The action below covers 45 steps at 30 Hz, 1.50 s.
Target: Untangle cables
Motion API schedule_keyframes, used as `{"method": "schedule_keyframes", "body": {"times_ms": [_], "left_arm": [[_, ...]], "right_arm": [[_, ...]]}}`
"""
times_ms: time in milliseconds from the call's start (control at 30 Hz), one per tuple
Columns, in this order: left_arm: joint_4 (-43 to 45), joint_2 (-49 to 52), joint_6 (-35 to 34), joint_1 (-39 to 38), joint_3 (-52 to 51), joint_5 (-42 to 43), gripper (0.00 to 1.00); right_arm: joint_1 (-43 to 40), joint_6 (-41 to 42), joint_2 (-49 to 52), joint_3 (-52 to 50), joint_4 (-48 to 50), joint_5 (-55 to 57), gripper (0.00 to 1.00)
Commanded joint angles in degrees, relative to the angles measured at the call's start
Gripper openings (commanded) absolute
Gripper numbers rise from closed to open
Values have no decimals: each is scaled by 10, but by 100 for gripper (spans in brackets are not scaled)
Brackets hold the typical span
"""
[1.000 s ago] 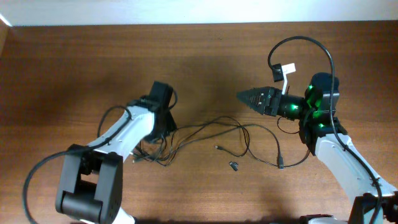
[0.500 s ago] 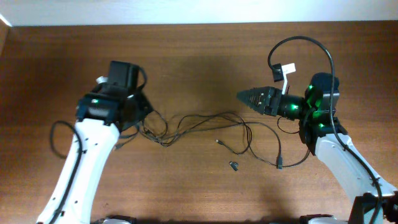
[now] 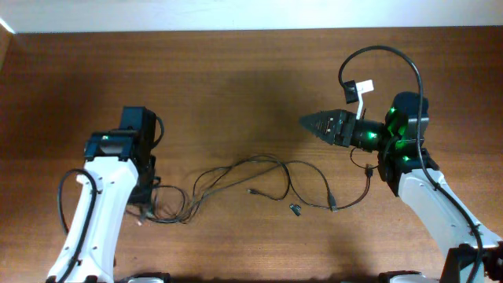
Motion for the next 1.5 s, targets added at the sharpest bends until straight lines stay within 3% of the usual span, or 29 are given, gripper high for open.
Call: {"method": "schedule_keyframes", "body": {"times_ms": [0, 33, 167, 233, 267, 300, 400, 433, 467, 500, 533, 600, 633, 800, 867, 967, 1067, 1200, 1467], "left_arm": [[5, -9, -138, 3, -4, 47, 13], [10, -9, -168, 3, -4, 46, 1], [24, -9, -247, 3, -4, 35, 1], [24, -9, -249, 3, -4, 36, 18], [14, -9, -249, 2, -4, 37, 40], [2, -9, -242, 2, -4, 40, 71], [-28, -9, -182, 2, -7, 40, 98], [-29, -9, -145, 2, -11, 40, 98], [-28, -9, -87, 2, -16, 40, 89], [-24, -9, -42, 2, -21, 40, 73], [-16, -9, 6, 2, -25, 40, 74], [29, -7, 172, 2, -30, 40, 98], [54, -7, 264, 2, -30, 40, 99], [115, -7, 582, -6, -30, 47, 99], [134, -7, 659, -9, -30, 47, 100], [151, -8, 660, -9, -30, 39, 100], [177, -6, 687, -9, -30, 107, 99], [178, 3, 696, -14, -40, 116, 100], [182, 69, 696, -82, -75, 128, 99]], "right_arm": [[1, -11, 3, 0, 2, -2, 99], [1, -11, 3, 0, 2, -2, 99], [1, -11, 3, 0, 2, -2, 99], [1, -11, 3, 0, 2, -2, 99], [1, -11, 3, 0, 2, -2, 99], [1, -11, 3, 0, 2, -1, 99], [1, -11, 3, 0, 2, -1, 99], [1, -11, 3, 0, 2, -1, 99], [1, -11, 3, 0, 2, -1, 99], [1, -11, 3, 0, 2, -1, 99], [1, -11, 3, 0, 2, -1, 99], [1, -11, 3, 0, 2, -1, 99], [1, -11, 3, 0, 2, -1, 99], [1, -26, 3, 0, 2, 8, 99], [1, -26, 3, 0, 2, 8, 99], [1, -26, 3, 0, 2, 7, 99], [1, -26, 3, 0, 2, 8, 99], [1, -27, 3, 0, 2, 8, 99], [1, -30, 3, 0, 2, 7, 99]]}}
